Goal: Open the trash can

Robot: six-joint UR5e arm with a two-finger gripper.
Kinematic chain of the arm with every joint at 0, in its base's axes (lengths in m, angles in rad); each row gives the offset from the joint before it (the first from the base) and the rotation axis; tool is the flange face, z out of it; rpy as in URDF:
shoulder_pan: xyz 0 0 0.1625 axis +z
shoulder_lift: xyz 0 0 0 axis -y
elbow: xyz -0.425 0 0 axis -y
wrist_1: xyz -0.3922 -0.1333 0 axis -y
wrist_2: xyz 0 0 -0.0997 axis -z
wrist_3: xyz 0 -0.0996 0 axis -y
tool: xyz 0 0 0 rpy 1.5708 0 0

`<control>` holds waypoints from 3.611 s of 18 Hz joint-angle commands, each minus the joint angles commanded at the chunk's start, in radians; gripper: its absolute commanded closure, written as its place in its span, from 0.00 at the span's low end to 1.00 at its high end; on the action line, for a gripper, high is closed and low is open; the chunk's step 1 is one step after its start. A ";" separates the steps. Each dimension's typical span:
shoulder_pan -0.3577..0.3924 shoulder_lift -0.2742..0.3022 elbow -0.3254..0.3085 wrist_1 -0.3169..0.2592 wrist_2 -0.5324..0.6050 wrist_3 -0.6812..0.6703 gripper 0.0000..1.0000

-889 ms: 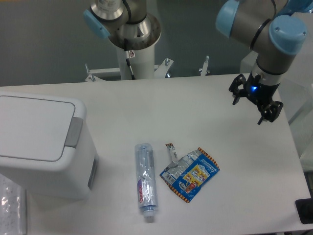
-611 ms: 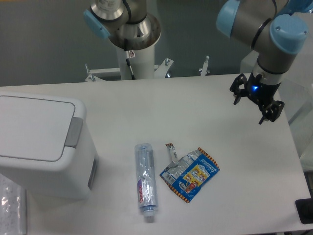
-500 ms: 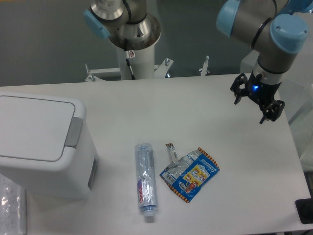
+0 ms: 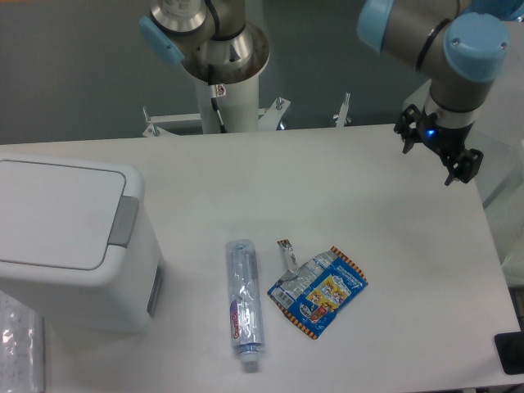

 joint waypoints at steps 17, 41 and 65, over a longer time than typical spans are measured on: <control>-0.239 0.115 -0.002 0.008 -0.459 -0.928 0.00; -0.516 -0.024 0.138 0.035 -0.562 -1.323 0.00; -0.513 -0.003 0.110 0.038 -0.512 -1.311 0.00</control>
